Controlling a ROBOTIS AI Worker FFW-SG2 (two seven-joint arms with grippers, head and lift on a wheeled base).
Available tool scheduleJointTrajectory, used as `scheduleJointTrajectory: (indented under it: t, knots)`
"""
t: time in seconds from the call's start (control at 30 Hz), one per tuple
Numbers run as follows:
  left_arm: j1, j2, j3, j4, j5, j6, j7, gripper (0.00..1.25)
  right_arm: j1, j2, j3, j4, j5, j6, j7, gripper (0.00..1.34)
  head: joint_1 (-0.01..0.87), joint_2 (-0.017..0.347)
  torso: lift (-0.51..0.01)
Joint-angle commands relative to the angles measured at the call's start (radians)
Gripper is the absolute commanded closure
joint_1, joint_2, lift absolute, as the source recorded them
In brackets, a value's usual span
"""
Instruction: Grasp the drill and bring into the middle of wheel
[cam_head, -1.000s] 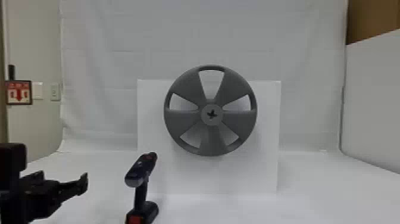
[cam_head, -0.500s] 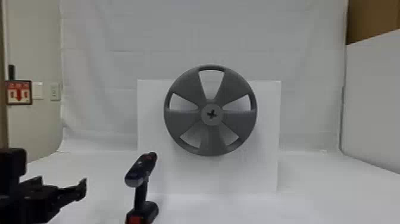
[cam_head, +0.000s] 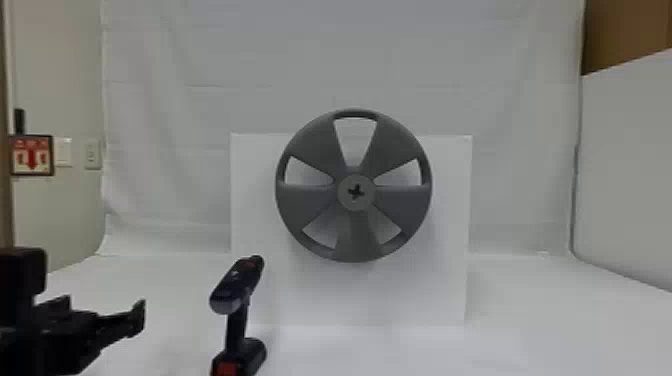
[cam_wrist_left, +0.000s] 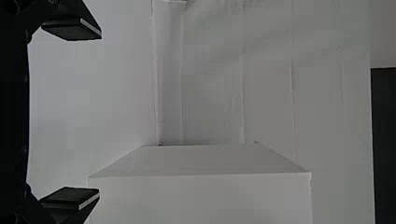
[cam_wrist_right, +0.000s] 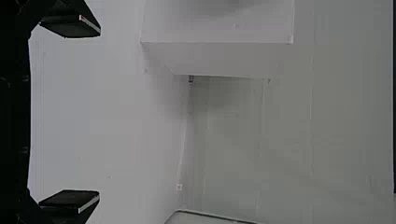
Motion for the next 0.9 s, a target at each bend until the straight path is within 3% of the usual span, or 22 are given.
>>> scheduleJointTrajectory:
  t: [0.0,0.33,0.53,0.87]
  knots:
    - [0.012,0.000,0.004,-0.007,0.003,0.010,0.000,0.10,0.013,0.002,-0.016,0.000,-0.022,0.000,0.000,0.08,0.054,0.031,-0.403]
    - [0.021,0.003,0.024,-0.015,0.005,0.027,-0.025,0.10,0.031,0.016,-0.040,-0.003,-0.047,-0.005,0.000,0.08,0.054,0.031,-0.403]
    - [0.026,0.005,0.023,-0.020,0.002,0.035,-0.025,0.10,0.033,-0.003,-0.039,-0.003,-0.065,-0.005,0.000,0.08,0.054,0.031,-0.403]
    - [0.024,0.018,0.030,-0.043,-0.003,0.047,-0.025,0.10,0.020,0.005,-0.036,-0.003,-0.060,-0.005,0.000,0.08,0.054,0.031,-0.403]
